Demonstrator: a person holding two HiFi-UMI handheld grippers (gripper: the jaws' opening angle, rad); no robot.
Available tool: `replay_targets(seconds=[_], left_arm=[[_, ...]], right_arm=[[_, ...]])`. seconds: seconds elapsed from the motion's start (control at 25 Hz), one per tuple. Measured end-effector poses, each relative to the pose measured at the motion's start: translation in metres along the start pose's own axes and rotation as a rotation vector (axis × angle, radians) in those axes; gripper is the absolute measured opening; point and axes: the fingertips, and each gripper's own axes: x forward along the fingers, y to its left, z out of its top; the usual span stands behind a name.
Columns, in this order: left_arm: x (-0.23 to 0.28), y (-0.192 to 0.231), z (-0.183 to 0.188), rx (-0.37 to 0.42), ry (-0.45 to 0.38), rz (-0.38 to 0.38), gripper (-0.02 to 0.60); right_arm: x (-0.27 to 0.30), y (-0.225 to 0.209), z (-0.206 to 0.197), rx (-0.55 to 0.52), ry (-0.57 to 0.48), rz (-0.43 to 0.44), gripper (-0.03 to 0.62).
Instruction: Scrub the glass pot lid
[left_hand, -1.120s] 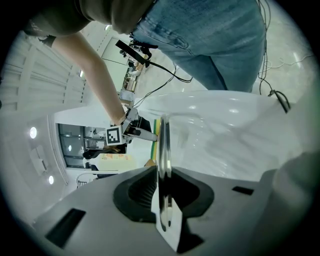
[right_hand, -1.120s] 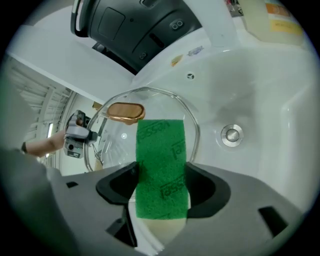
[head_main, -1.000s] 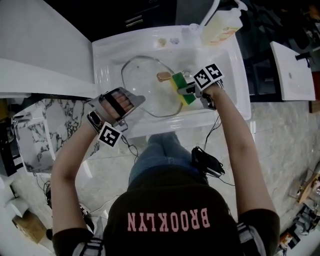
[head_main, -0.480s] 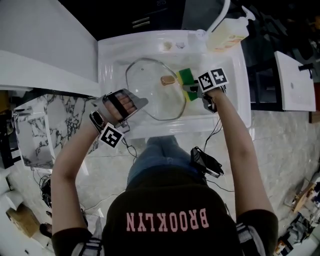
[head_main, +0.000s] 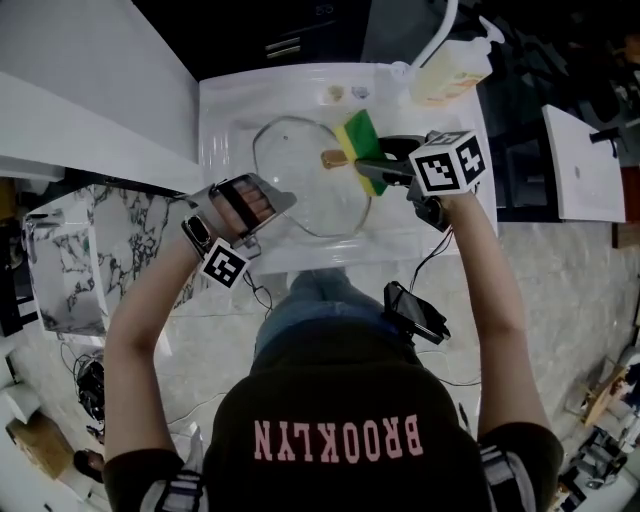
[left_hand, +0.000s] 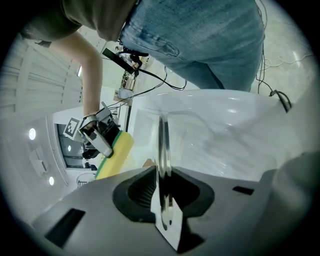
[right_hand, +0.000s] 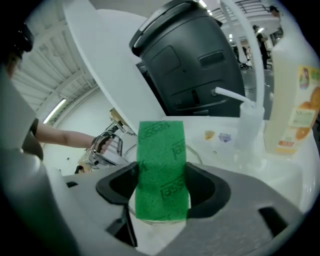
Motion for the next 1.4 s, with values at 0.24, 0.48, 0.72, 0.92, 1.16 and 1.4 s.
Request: replay_targets(seconds=[0.24, 0.48, 0.72, 0.92, 1.16, 1.4], left_arm=[[-0.002, 0.001, -0.001, 0.016, -0.008, 0.008, 0.057], [-0.002, 0.004, -0.001, 0.031, -0.014, 0.016, 0.057], [-0.001, 0.007, -0.002, 0.061, -0.013, 0.017, 0.057], [0.0, 0.009, -0.002, 0.077, -0.019, 0.013, 0.057], [-0.001, 0.004, -0.001, 0.072, -0.019, 0.002, 0.061], [-0.001, 0.004, 0.0, 0.078, -0.018, 0.0, 0.063]], right_arm=[[0.022, 0.059, -0.011, -0.238, 0.137, 0.069, 0.281], [0.054, 0.069, -0.065, -0.155, 0.301, 0.092, 0.281], [0.074, 0.062, -0.073, 0.02, 0.289, 0.108, 0.28], [0.085, 0.06, -0.05, -0.017, 0.341, 0.072, 0.28], [0.103, 0.066, -0.027, -0.109, 0.431, 0.021, 0.279], [0.122, 0.073, 0.002, -0.203, 0.419, 0.032, 0.281]])
